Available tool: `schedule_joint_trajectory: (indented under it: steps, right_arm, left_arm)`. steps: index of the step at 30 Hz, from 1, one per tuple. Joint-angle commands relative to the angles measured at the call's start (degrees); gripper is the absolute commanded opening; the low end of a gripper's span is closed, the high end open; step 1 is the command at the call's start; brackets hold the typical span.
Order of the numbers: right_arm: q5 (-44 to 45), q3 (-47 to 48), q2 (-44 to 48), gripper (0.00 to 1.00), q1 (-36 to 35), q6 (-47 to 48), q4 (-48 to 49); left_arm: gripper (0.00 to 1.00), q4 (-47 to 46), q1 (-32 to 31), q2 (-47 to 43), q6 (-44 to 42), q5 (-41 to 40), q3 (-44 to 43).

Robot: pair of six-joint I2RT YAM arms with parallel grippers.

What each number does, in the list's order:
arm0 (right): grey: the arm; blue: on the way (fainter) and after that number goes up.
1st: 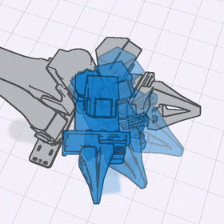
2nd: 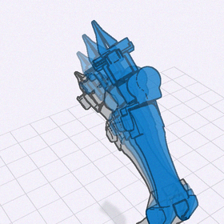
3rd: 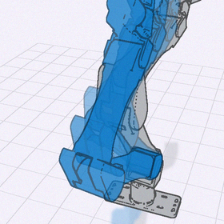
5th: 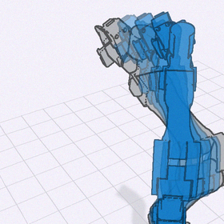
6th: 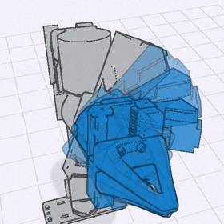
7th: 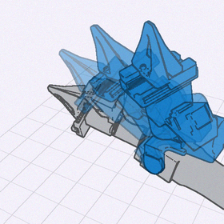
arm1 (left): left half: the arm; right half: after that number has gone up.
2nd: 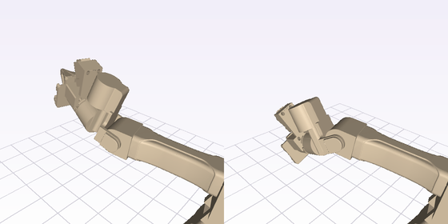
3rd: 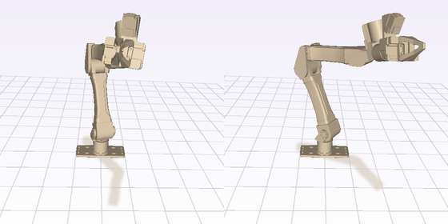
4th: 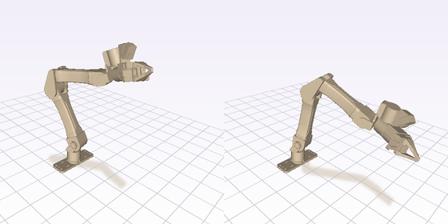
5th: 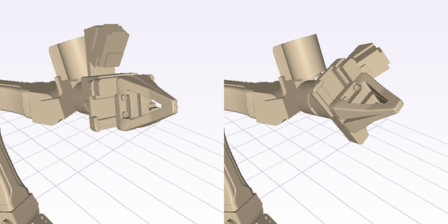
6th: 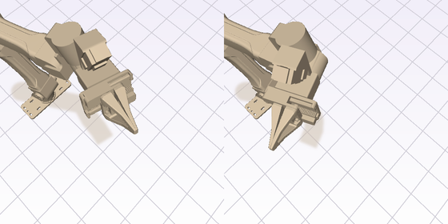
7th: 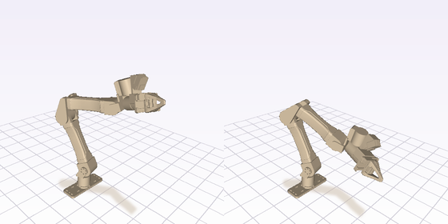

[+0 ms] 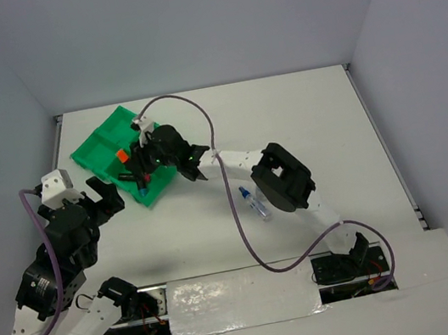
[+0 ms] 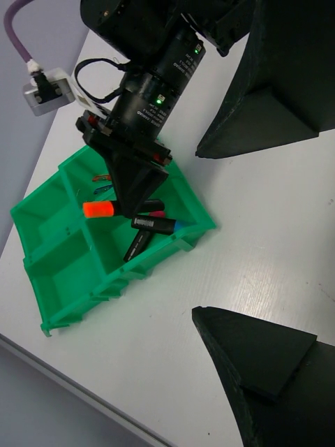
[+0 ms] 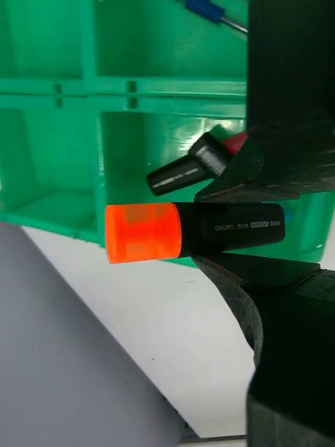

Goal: Sort the stationery into containers
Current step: Place the pen in the storage box.

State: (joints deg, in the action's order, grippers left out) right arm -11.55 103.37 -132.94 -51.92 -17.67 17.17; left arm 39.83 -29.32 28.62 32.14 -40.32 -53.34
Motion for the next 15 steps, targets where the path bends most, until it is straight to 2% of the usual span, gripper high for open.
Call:
schedule_joint_trajectory:
  steps: [1, 2, 4, 11, 14, 15]
  right_arm:
    - [0.83, 6.4, -0.47, 0.32, -0.9, 0.97, -0.03]
    - [0.65, 6.49, -0.39, 0.48, -0.9, 1.32, -0.03]
    - [1.35, 6.32, 0.58, 0.99, -1.08, 1.59, -0.21]
    - [3.19, 4.21, 7.69, 1.0, -1.08, 5.36, -2.48]
    - [8.97, -1.57, 15.06, 1.0, -0.99, 7.21, -1.54]
    - [11.18, -8.29, 17.87, 1.0, -0.81, 8.26, -0.57]
  left_arm:
    - [0.99, -1.6, 0.32, -0.41, 0.47, -0.03, -0.09]
    - [0.99, -1.51, 0.32, -0.32, 0.55, -0.03, -0.1]
    - [0.99, -1.43, 0.32, -0.23, 0.47, -0.11, -0.1]
    - [0.99, -1.34, 0.32, -0.67, 0.73, -0.64, -0.09]
    - [0.99, -1.25, 0.32, -0.06, 1.08, -0.73, -0.1]
    - [0.99, -1.34, 0.32, 0.2, 1.17, -0.29, -0.01]
